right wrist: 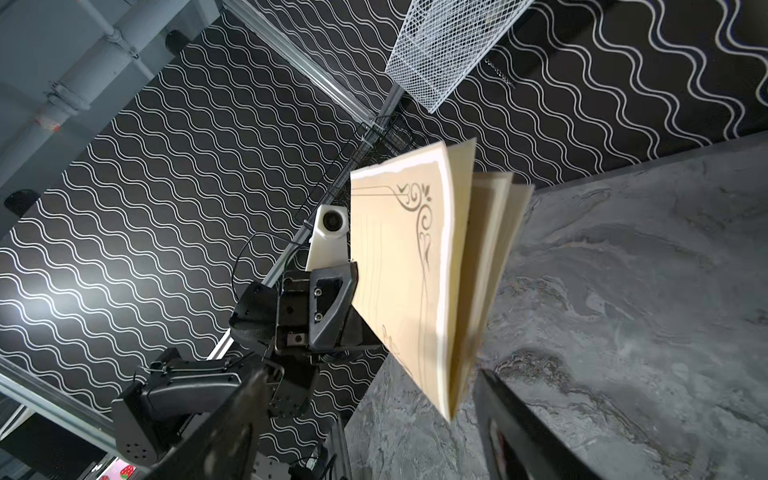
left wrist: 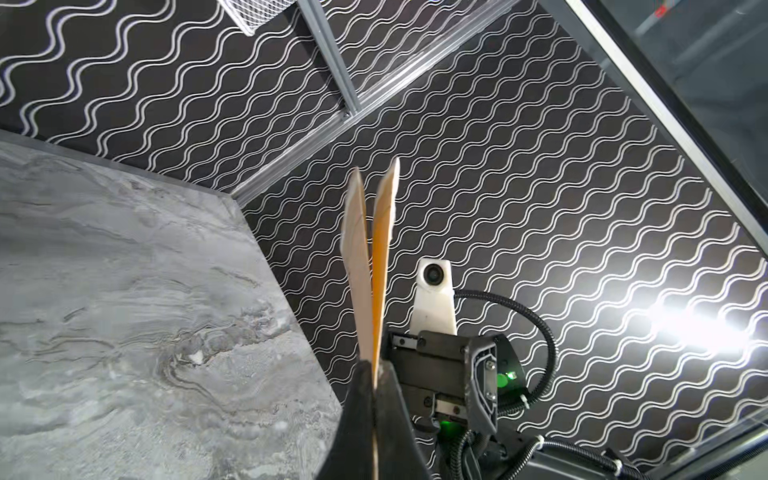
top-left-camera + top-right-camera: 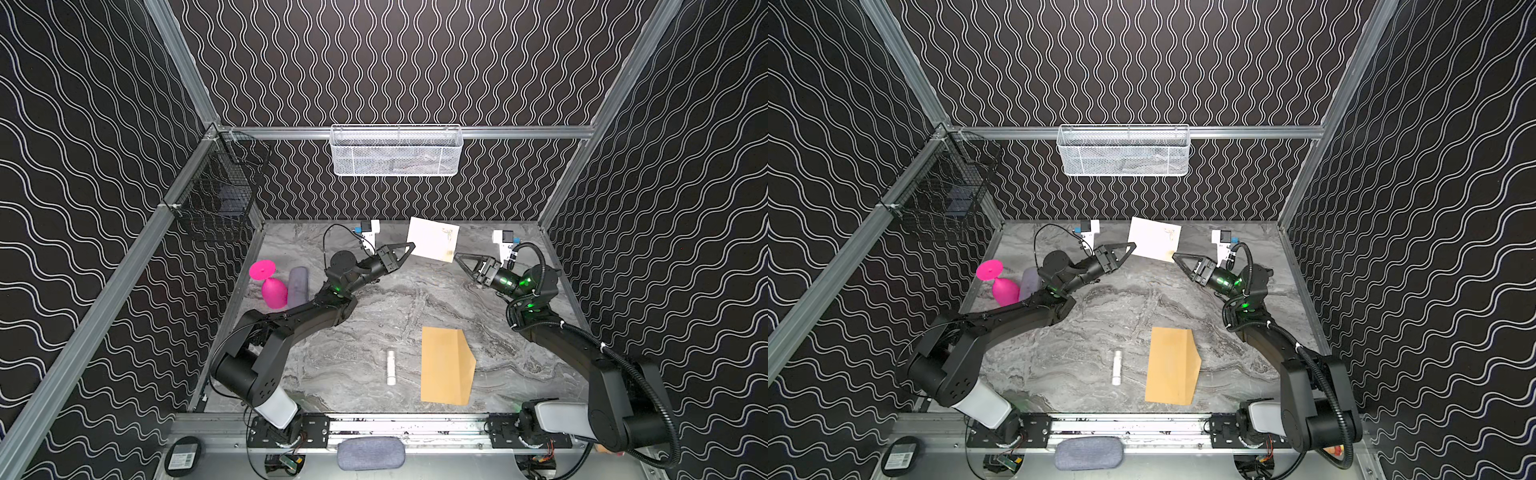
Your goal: Place the letter into the envelope and seal it
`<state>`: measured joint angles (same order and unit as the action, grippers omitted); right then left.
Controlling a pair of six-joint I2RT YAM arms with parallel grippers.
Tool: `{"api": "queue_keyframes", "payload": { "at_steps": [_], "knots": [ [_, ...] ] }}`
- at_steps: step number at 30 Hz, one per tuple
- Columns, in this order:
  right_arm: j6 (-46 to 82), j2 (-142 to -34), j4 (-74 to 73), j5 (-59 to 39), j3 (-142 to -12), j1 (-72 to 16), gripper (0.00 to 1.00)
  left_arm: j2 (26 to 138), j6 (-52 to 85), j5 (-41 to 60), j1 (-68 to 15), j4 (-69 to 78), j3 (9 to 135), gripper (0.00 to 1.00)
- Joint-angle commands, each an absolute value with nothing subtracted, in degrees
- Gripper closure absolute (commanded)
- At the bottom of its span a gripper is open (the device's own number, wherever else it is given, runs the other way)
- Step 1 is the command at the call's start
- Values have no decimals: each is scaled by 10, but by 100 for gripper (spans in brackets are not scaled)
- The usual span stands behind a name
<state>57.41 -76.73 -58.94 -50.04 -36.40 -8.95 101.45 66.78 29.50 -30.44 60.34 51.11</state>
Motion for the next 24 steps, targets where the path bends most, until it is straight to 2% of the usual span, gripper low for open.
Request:
{"api": "queue_keyframes", "payload": {
  "at_steps": [1, 7, 10, 17, 21, 24],
  "knots": [
    [569, -782, -652, -516, -372, -91, 25, 1019, 688, 310, -308, 643, 511, 100],
    [616, -827, -733, -537, -395, -91, 44, 1014, 683, 310, -311, 641, 506, 100],
    [626, -836, -753, -539, -405, -91, 62, 1013, 684, 310, -312, 642, 503, 100],
    [613, -836, -747, -541, -413, -90, 89, 1010, 683, 314, -313, 643, 504, 100],
    [592, -829, -712, -541, -414, -86, 99, 1004, 678, 314, -312, 643, 499, 100],
    [585, -830, -702, -544, -418, -86, 100, 997, 668, 315, -312, 637, 497, 100]
  ]
}}
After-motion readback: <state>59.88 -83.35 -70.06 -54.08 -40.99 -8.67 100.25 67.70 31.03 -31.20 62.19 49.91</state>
